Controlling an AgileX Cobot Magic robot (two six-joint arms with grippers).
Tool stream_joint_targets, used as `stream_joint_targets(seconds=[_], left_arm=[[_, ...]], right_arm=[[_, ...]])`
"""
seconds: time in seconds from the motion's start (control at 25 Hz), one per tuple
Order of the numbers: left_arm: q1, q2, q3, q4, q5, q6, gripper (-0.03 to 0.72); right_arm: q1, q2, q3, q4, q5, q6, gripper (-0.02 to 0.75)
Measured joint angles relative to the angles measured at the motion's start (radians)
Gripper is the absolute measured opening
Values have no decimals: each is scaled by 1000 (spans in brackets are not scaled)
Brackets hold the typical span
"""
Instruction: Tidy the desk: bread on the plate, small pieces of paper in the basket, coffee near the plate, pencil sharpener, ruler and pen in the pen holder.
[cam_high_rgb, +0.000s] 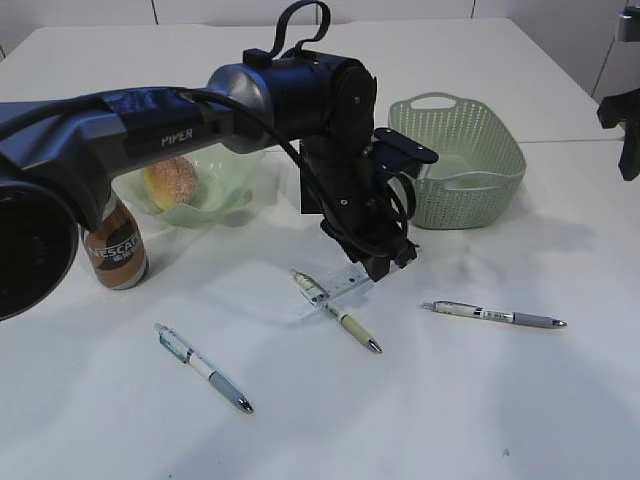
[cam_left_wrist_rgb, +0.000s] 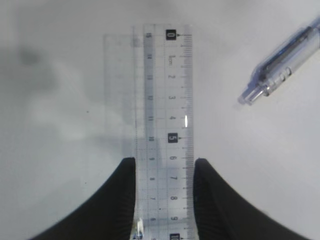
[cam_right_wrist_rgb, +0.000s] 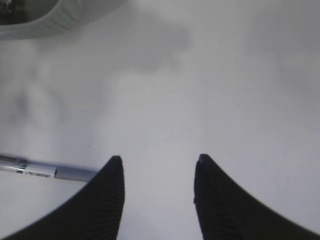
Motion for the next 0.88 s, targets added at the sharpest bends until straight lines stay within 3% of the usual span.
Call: stream_joint_targets(seconds=[0.88], left_arm=[[8,-164,-43,-11,11,-25,244]], right_arm=[[0,0,0,41,-2,0,371]])
